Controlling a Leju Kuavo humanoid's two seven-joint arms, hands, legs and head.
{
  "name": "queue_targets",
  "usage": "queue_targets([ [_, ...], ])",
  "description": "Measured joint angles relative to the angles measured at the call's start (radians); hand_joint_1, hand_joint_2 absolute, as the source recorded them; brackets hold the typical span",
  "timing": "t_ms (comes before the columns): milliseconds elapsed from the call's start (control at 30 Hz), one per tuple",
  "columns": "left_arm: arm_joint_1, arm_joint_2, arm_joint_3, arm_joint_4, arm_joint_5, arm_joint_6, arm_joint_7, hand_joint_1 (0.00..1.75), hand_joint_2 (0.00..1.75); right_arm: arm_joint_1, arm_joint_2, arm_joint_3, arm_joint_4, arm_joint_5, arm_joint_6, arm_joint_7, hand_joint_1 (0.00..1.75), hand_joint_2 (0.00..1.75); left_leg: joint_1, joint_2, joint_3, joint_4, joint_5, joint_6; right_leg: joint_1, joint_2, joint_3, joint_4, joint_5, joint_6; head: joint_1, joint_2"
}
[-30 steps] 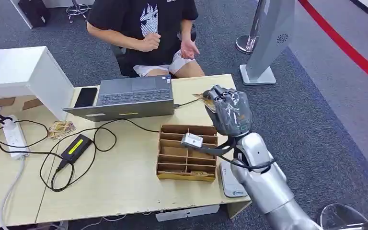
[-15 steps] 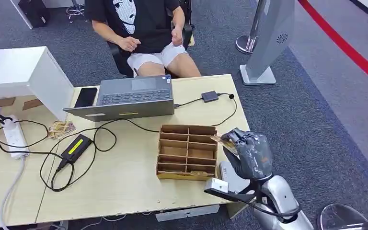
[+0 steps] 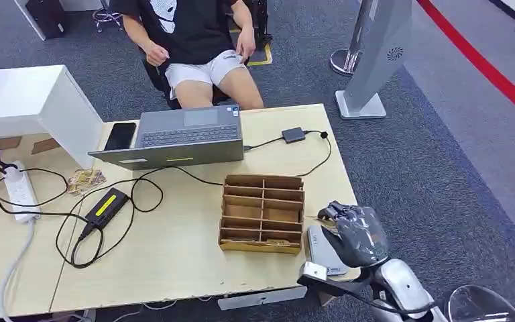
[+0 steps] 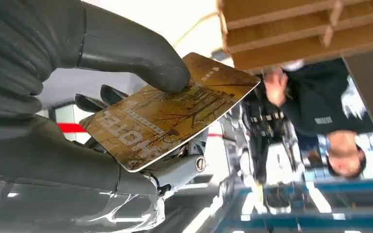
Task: Pass the card to the sensor for recognition and then transmit it.
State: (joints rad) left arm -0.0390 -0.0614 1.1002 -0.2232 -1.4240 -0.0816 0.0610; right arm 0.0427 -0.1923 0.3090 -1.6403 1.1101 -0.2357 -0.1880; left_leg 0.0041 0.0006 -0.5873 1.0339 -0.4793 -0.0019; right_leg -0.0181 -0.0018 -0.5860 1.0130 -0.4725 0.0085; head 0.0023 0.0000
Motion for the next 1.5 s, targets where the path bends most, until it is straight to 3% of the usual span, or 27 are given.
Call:
queue_targets([
  [300, 0.000, -0.001, 0.016, 0.000, -0.003, 0.002, 0.000, 0.00, 1.75, -0.011, -0.043, 0.013, 0.083, 0.027, 0.078, 0.047, 1.75, 1.75, 0.000, 0.000, 0.000, 0.000, 0.000, 0.000, 0.000, 0.000, 0.000, 0.000, 0.000, 0.000, 0.000, 0.000],
  [600, 0.000, -0.001, 0.020, 0.000, -0.003, 0.002, 0.000, 0.00, 1.75, -0.019, -0.061, 0.026, 0.117, 0.027, 0.083, 0.048, 1.75, 1.75, 0.000, 0.000, 0.000, 0.000, 0.000, 0.000, 0.000, 0.000, 0.000, 0.000, 0.000, 0.000, 0.000, 0.000],
  [833, -0.001, -0.001, 0.030, 0.000, -0.010, 0.002, 0.000, 0.00, 1.75, -0.044, -0.063, 0.062, 0.167, -0.008, 0.134, 0.042, 1.75, 1.75, 0.000, 0.000, 0.000, 0.000, 0.000, 0.000, 0.000, 0.000, 0.000, 0.000, 0.000, 0.000, 0.000, 0.000],
  [1133, -0.002, -0.001, 0.040, 0.000, -0.015, 0.002, 0.000, 0.00, 1.75, -0.095, -0.063, 0.121, 0.244, -0.034, 0.141, 0.033, 1.75, 1.75, 0.000, 0.000, 0.000, 0.000, 0.000, 0.000, 0.000, 0.000, 0.000, 0.000, 0.000, 0.000, 0.000, 0.000],
  [1500, -0.002, -0.001, 0.041, 0.000, -0.016, 0.002, 0.001, 0.00, 1.75, -0.108, -0.063, 0.132, 0.261, -0.042, 0.141, 0.033, 1.75, 1.75, 0.000, 0.000, 0.001, 0.000, 0.000, 0.000, 0.000, 0.000, 0.001, 0.000, 0.000, 0.000, 0.000, 0.000],
])
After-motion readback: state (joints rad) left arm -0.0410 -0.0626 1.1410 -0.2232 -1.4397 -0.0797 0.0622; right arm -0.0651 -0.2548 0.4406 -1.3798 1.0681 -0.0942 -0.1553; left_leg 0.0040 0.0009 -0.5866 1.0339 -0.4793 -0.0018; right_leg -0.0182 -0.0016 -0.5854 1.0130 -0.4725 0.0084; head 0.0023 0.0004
